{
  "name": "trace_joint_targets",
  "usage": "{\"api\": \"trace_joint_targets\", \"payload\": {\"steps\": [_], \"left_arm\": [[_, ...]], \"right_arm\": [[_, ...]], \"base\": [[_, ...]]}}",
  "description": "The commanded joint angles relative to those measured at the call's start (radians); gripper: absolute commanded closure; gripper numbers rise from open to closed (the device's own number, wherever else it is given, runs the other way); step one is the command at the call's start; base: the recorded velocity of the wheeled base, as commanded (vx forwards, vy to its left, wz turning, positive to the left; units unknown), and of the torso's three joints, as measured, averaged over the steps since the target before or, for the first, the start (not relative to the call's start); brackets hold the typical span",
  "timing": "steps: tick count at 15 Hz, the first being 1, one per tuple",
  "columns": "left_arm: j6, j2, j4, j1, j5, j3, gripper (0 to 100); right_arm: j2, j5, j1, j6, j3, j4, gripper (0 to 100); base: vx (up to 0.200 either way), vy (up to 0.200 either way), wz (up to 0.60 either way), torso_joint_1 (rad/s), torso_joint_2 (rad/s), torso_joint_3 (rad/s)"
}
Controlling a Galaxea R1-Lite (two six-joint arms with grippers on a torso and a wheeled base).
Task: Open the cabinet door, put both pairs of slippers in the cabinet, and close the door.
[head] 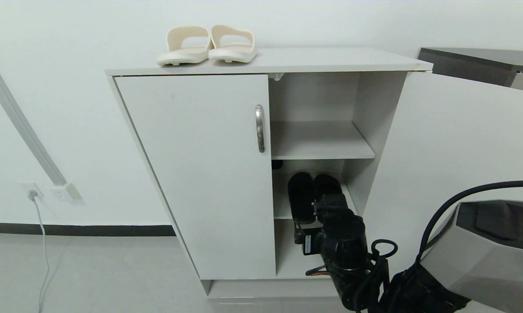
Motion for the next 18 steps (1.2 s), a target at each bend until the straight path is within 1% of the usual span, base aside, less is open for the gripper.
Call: {"api": "trace_joint_targets", "payload": {"steps": [1, 14, 18], "left_arm": [[0.000, 0.001, 0.000, 0.002, 0.000, 0.000, 100], [0.000, 0.001, 0.000, 0.002, 0.002, 0.000, 100], [0.000, 0.001, 0.000, 0.002, 0.002, 0.000, 100]], "right_arm": [[0.003, 0.000, -0.003, 0.000, 0.001, -0.002, 0], [0.009, 0.000, -0.003, 0.000, 0.002, -0.016, 0], [0.011, -0.003, -0.005, -0.012, 0.004, -0.017, 0]], "base": [[0.000, 0.200, 0.00, -0.002, 0.00, 0.007], [0.000, 0.200, 0.00, 0.001, 0.00, 0.003], [0.000, 0.000, 0.00, 0.000, 0.00, 0.000]]}}
